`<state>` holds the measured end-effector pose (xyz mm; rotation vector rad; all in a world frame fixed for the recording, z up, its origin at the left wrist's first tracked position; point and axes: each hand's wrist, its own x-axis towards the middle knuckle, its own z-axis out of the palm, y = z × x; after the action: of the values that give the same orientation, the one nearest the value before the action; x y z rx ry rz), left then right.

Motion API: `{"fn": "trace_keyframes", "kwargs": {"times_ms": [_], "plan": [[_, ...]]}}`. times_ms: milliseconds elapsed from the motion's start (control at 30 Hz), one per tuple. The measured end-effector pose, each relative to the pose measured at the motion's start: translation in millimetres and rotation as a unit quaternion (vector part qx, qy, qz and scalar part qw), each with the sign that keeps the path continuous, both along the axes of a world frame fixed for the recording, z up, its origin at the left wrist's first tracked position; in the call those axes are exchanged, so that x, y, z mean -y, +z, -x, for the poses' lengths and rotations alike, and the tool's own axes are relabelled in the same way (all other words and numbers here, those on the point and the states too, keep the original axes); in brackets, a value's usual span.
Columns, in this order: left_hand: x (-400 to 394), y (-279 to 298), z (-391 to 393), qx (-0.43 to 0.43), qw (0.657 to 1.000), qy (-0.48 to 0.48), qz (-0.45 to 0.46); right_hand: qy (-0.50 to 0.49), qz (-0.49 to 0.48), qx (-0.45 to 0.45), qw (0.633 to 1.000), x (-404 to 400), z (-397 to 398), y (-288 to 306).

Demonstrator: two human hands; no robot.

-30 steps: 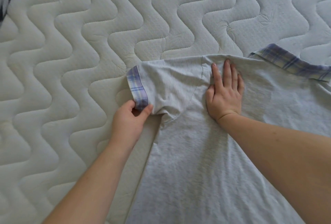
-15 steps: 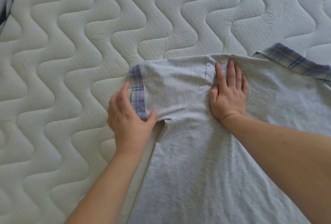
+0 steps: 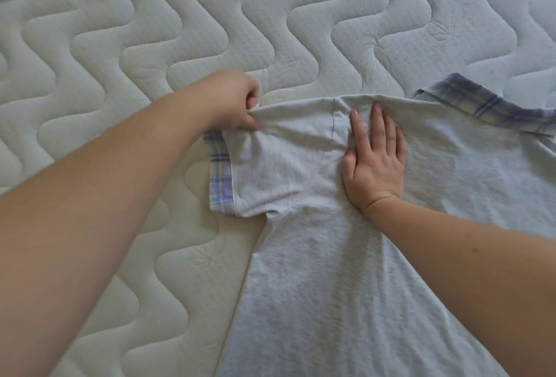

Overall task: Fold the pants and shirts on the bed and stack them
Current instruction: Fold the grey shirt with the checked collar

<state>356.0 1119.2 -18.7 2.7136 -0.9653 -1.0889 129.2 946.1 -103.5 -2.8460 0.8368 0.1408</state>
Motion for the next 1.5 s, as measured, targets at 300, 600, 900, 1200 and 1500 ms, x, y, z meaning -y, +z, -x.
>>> {"fn": "trace_keyframes", "kwargs": {"times_ms": [300, 600, 900, 1200, 1500], "plan": [[-66.5, -3.4, 29.9, -0.239, 0.915, 0.269, 0.183, 0.0, -0.005, -0.005, 1.0, 0.0, 0.5, 0.6], [-89.8, -9.3, 72.8, -0.49, 0.743, 0.357, 0.283, -0.001, 0.002, 0.011, 1.0, -0.6, 0.1, -1.4], [-73.2, -23.8, 87.3, -0.177, 0.781, 0.507, 0.32, -0.002, 0.001, 0.014, 1.0, -0.6, -0.3, 0.5], [-79.8, -18.4, 93.5, -0.24, 0.75, 0.486, 0.378, -0.003, -0.003, 0.01, 1.0, -0.6, -0.4, 2.2], [-79.0, -14.1, 68.6, -0.231, 0.833, 0.39, 0.316, -0.001, 0.001, 0.013, 1.0, -0.5, -0.2, 1.3]]}}
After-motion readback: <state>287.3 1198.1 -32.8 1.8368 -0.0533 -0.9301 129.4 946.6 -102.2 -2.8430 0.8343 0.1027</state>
